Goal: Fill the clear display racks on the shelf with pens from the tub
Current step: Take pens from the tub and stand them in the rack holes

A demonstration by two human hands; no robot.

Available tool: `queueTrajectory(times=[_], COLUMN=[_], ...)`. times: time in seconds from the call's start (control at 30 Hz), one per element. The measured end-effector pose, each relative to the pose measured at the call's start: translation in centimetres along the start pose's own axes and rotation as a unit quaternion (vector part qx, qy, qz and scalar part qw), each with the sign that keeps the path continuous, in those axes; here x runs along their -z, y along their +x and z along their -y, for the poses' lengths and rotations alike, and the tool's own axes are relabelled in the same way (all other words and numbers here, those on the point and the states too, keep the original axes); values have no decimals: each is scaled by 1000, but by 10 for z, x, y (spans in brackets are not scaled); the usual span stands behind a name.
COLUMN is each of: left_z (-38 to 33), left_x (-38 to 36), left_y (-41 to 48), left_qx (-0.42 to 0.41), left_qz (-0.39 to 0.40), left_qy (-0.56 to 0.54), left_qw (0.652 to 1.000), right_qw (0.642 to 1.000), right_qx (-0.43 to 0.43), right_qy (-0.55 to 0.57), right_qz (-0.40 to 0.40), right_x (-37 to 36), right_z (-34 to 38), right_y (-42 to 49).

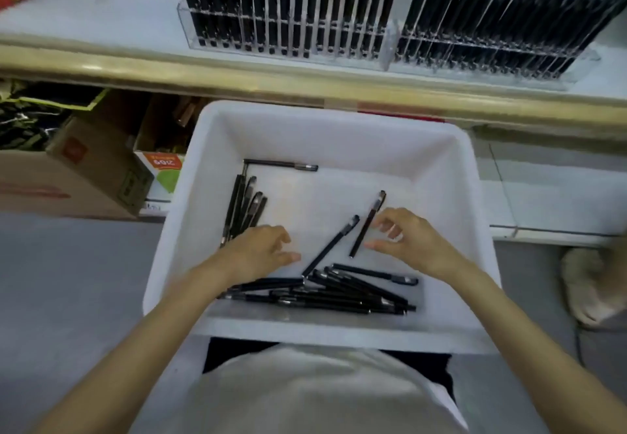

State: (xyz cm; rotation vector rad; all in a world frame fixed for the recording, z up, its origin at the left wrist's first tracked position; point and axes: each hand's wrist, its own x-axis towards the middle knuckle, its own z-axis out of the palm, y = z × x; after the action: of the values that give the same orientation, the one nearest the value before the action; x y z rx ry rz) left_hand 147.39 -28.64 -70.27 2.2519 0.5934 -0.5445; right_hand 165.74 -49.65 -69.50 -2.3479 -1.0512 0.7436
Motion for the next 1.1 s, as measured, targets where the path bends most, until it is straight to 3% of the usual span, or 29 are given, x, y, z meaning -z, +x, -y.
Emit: queueTrajectory(times=[0.07,0.2,0.37,0.7,0.9,1.1], left_z=[7,11,16,18,22,22], left_x=[-7,-15,-18,-22,-22,-15], left_y=[0,-3,-4,4,3,6], left_qx=[5,10,3,5,4,-12], left_qz=[20,23,71,107,78,6], left_qy=[2,-1,-2,2,-36,-86], left_qw=[1000,1000,997,994,996,996], right_qw=[998,997,988,971,972,965], right_qx=[-18,-34,-67,-109,-116,-102], right_qy=[1,27,28,42,90,125], right_qz=[55,63,136,209,183,205], right_x=[-7,-20,-27,-31,-33,-36], right_z=[-11,-20,-19,-17,-21,-23], right_y=[-10,-20,-21,-21,-18,-17])
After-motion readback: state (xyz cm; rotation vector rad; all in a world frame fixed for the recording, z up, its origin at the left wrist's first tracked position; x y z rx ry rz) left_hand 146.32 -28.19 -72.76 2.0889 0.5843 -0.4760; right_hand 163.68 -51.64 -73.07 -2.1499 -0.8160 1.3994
